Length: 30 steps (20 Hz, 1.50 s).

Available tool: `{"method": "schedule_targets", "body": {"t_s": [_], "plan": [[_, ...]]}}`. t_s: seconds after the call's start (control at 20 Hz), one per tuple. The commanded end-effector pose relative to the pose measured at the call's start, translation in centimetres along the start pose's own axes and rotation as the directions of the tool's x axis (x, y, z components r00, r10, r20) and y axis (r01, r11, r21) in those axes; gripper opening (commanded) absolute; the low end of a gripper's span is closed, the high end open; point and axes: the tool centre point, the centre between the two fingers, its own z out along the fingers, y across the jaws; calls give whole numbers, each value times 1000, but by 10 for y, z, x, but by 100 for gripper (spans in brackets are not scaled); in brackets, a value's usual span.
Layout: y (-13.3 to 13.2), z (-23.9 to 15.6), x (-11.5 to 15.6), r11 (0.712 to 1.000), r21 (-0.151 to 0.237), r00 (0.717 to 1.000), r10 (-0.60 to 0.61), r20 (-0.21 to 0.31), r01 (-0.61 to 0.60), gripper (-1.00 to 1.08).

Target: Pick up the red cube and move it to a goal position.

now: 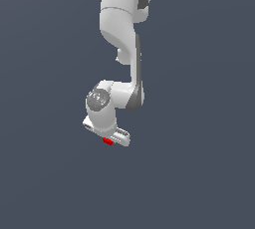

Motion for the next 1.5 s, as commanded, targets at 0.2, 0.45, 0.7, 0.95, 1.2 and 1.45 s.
{"method": "schedule_targets", "body": {"t_s": [0.2,0.45,0.7,0.95,1.2,1.45], "plan": [[-10,-35,-14,1000,1,1000,0,-1,0,-100],[-21,-78,-32,1000,1,1000,0,-1,0,-100],[-35,-129,-53,1000,1,1000,0,-1,0,-100],[-49,-184,-75,1000,1,1000,0,-1,0,-100],[-64,-238,-95,1000,0,1000,1,-2,-1,-100],[-76,-282,-111,1000,0,1000,1,-2,-1,-100]]}}
